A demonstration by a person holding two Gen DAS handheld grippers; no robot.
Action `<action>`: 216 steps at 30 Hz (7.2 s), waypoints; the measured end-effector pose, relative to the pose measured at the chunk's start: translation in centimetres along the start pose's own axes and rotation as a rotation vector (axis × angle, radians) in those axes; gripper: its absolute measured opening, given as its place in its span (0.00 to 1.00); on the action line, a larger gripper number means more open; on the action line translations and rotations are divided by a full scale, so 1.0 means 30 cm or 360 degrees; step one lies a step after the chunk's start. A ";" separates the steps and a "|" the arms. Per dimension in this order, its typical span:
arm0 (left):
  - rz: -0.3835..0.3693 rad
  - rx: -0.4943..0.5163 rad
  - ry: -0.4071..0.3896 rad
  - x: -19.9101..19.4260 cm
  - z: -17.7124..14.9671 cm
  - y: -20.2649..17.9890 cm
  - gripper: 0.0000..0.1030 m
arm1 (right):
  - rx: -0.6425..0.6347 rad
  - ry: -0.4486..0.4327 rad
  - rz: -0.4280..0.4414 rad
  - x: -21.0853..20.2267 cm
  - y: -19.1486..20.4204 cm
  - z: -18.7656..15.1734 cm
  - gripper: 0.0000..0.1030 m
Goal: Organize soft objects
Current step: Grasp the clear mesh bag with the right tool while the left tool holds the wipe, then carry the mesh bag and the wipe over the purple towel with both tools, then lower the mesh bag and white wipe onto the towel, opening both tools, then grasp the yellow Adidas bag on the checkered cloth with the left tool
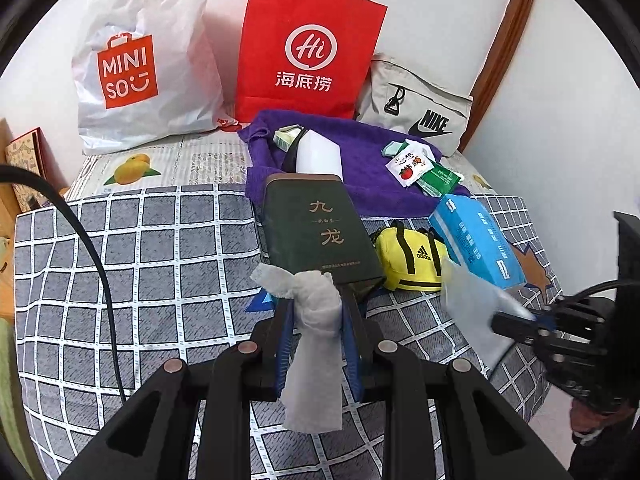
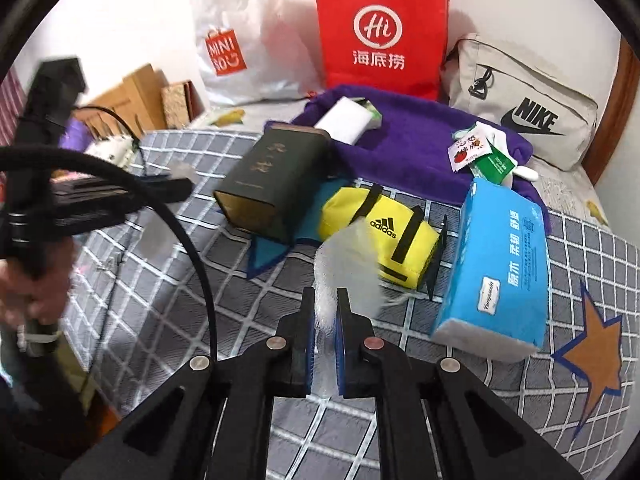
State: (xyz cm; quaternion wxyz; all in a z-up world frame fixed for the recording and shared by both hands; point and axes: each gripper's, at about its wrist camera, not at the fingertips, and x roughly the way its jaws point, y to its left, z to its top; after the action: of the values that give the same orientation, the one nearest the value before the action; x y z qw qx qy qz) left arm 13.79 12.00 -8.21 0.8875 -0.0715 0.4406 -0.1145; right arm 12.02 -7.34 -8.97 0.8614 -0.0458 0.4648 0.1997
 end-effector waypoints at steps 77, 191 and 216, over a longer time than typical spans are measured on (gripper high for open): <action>-0.0043 0.0023 0.0039 0.156 0.408 -0.065 0.22 | 0.0070 -0.0157 0.0056 0.078 -0.359 0.372 0.03; -0.0060 0.0623 0.0528 0.486 0.245 -0.447 0.71 | 0.0280 -0.0165 -0.0086 -0.148 -0.481 0.010 0.81; -0.0038 0.0909 0.0646 0.364 0.049 -0.521 0.74 | 0.0373 -0.0136 -0.0010 -0.123 -0.508 -0.105 0.81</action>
State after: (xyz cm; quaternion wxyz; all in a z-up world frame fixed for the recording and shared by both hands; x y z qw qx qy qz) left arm 19.17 -5.92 -12.14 0.7645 0.1987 0.5575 -0.2553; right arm 13.66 -23.24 -9.35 0.8804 0.0623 0.4478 0.1431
